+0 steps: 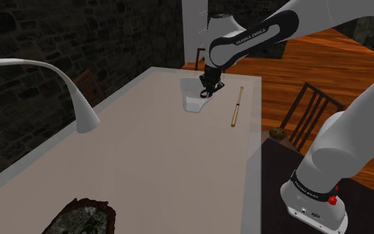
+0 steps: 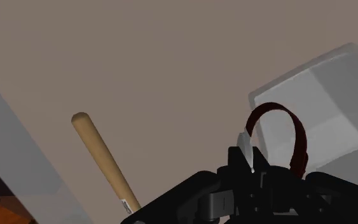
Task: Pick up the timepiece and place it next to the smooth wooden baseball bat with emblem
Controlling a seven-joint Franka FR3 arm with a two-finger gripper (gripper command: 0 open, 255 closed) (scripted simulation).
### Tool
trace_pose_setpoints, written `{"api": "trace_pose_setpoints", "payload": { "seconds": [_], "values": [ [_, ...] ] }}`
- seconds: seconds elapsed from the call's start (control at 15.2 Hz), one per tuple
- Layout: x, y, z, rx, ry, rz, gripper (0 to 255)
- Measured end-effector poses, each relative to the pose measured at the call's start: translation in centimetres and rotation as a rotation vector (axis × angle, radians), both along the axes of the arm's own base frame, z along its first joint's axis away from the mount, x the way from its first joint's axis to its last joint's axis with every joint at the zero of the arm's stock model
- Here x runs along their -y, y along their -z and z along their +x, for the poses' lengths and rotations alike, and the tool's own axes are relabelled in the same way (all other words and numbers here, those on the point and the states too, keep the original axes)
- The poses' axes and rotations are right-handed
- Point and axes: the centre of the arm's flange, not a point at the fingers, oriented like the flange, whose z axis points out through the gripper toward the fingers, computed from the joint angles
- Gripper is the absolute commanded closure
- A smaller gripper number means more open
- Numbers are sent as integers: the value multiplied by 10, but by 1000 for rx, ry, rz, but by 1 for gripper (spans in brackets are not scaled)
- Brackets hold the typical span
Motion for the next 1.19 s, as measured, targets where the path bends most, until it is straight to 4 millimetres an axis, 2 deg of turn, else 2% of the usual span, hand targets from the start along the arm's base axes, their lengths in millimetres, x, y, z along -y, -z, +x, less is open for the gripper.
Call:
{"api": "trace_pose_setpoints", "payload": {
  "seconds": [0.13, 0.26, 1.19],
  "values": [
    [23, 0, 0, 0, 0, 0, 255],
    [35, 6, -1, 0, -1, 0, 255],
    [39, 80, -3, -1, -2, 0, 255]
  ]
}}
